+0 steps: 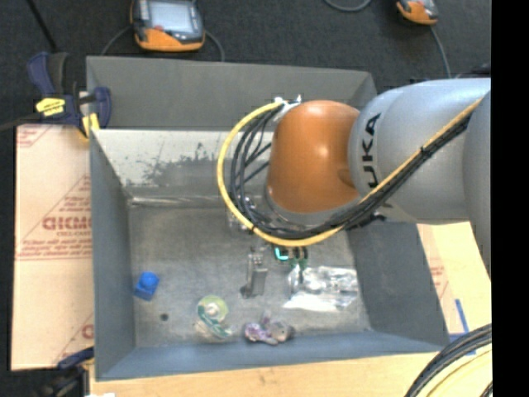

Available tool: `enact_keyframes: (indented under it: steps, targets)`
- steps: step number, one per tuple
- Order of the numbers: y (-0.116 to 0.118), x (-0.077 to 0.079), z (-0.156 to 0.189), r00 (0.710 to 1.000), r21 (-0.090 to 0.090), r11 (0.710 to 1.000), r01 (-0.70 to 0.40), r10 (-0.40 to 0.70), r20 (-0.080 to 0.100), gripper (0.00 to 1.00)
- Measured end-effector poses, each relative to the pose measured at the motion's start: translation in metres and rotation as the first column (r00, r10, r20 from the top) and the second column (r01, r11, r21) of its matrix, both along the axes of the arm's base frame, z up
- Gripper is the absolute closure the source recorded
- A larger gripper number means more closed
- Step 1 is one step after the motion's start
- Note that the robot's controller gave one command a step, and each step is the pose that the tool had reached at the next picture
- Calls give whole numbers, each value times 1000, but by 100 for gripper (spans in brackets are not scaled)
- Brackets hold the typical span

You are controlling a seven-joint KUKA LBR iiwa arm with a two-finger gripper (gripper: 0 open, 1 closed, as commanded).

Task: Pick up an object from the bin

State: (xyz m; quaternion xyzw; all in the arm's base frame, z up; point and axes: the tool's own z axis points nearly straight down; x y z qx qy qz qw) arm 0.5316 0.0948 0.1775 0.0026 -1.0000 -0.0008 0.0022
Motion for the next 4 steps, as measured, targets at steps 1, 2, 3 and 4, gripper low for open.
enact_keyframes:
  steps: [1, 2, 3, 4]
  targets:
    - [73, -17, -111, 999, 0, 999, -45, 45, 0, 0]
    - [99, 85, -106, 990, 3, 990, 139, -139, 11, 0]
    - [146, 85, -99, 985, 4, 985, 171, -171, 9, 0]
    - [143, 85, -100, 985, 1, 985, 174, -174, 8, 100]
